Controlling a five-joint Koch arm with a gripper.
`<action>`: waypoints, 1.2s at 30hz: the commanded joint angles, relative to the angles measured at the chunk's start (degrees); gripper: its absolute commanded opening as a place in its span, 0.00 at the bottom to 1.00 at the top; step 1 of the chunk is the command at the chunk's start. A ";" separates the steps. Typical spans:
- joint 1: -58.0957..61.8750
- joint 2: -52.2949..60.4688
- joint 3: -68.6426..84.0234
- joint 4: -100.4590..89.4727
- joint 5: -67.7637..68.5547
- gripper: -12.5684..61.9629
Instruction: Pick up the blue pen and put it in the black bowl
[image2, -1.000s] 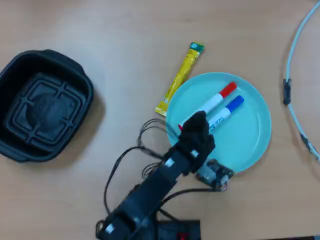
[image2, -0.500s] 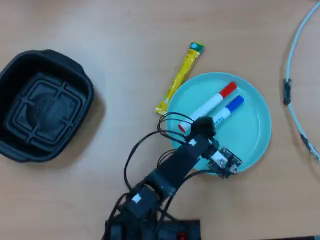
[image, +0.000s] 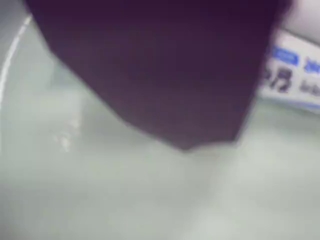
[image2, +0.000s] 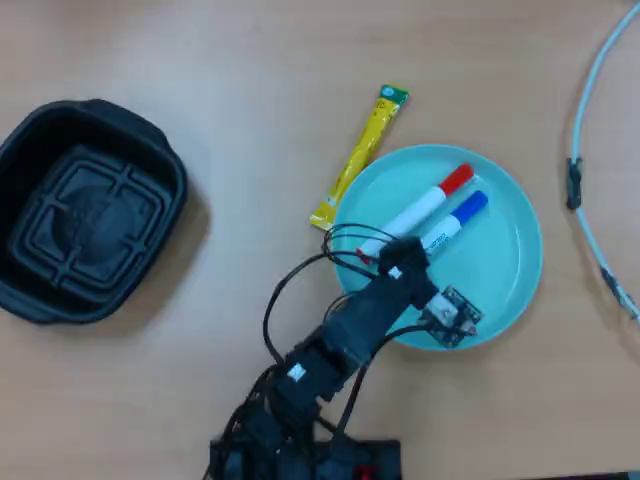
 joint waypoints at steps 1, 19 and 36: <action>-0.53 -0.09 -6.15 -3.08 -2.64 0.58; -2.11 -4.75 -6.86 -3.08 -2.29 0.57; -1.41 -8.35 -6.68 -1.05 -2.46 0.08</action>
